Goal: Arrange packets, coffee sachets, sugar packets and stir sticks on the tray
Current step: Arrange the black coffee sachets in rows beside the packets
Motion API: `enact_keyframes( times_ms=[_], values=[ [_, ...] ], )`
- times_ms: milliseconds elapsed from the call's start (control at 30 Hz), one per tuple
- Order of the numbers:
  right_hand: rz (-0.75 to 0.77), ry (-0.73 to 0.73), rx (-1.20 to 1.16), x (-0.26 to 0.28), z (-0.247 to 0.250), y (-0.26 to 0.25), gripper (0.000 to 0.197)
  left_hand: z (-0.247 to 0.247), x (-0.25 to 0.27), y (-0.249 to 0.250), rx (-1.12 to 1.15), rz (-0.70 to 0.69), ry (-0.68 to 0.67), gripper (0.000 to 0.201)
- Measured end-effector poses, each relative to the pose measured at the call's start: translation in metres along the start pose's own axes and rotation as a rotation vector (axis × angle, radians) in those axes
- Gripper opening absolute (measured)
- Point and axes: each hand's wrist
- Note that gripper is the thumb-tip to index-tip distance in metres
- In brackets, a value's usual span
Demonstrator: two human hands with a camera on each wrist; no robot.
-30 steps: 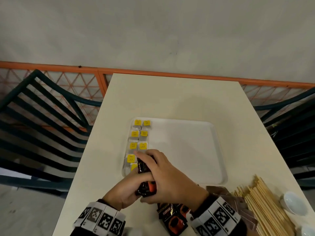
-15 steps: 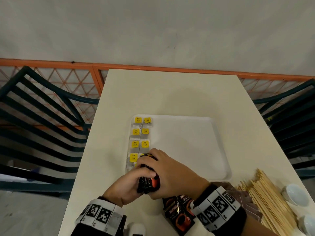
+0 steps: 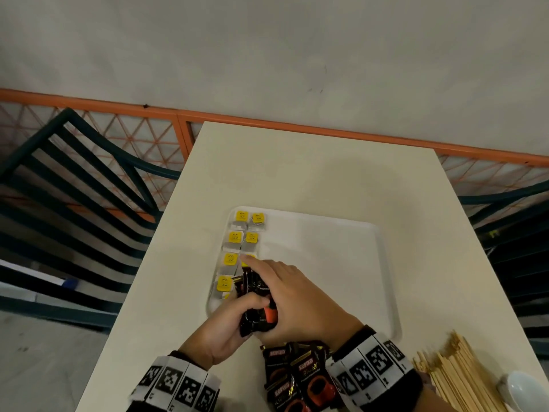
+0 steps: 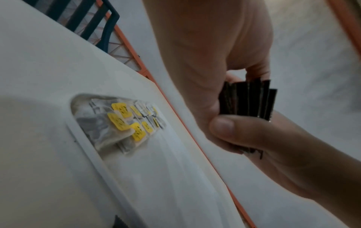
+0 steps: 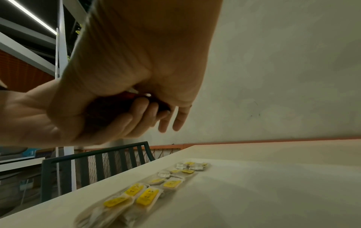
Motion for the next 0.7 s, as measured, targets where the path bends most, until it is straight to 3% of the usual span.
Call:
enact_keyframes(
  times_ms=[67, 167, 200, 267, 333, 400, 500, 700],
  values=[
    [-0.016, 0.013, -0.073, 0.003, 0.003, 0.007, 0.116, -0.002, -0.006, 0.000, 0.004, -0.072, 0.068, 0.039],
    [-0.165, 0.113, -0.390, 0.010, -0.001, 0.018, 0.120, 0.002, -0.015, 0.004, 0.012, -0.138, 0.157, 0.050],
    [-0.236, 0.170, -0.507, 0.011, -0.005, 0.024, 0.114, 0.005, -0.018, 0.005, 0.012, -0.144, 0.185, 0.055],
    [-0.376, 0.245, -0.669, 0.012, -0.012, 0.035, 0.083, 0.012, -0.024, 0.007, 0.016, -0.162, 0.220, 0.058],
    [-0.479, 0.235, -0.757, 0.011, -0.014, 0.042, 0.043, 0.016, -0.028, 0.008, 0.010, -0.166, 0.221, 0.057],
    [-0.526, 0.253, -0.855, 0.010, -0.015, 0.047, 0.023, 0.019, -0.031, 0.008, -0.002, -0.157, 0.215, 0.052],
    [-0.590, 0.275, -0.983, 0.007, -0.016, 0.052, 0.009, 0.023, -0.035, 0.007, -0.027, -0.135, 0.205, 0.053],
    [-0.683, 0.268, -1.055, -0.009, -0.018, 0.065, 0.004, 0.034, -0.043, 0.006, 0.027, -0.090, 0.171, 0.069]
  ],
)
Point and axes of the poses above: each hand's wrist, its own x-axis away from the middle knuckle, its own z-axis out of the back of the hand, y = z × x, and after that the axes turned 7 degrees about z, right-handed
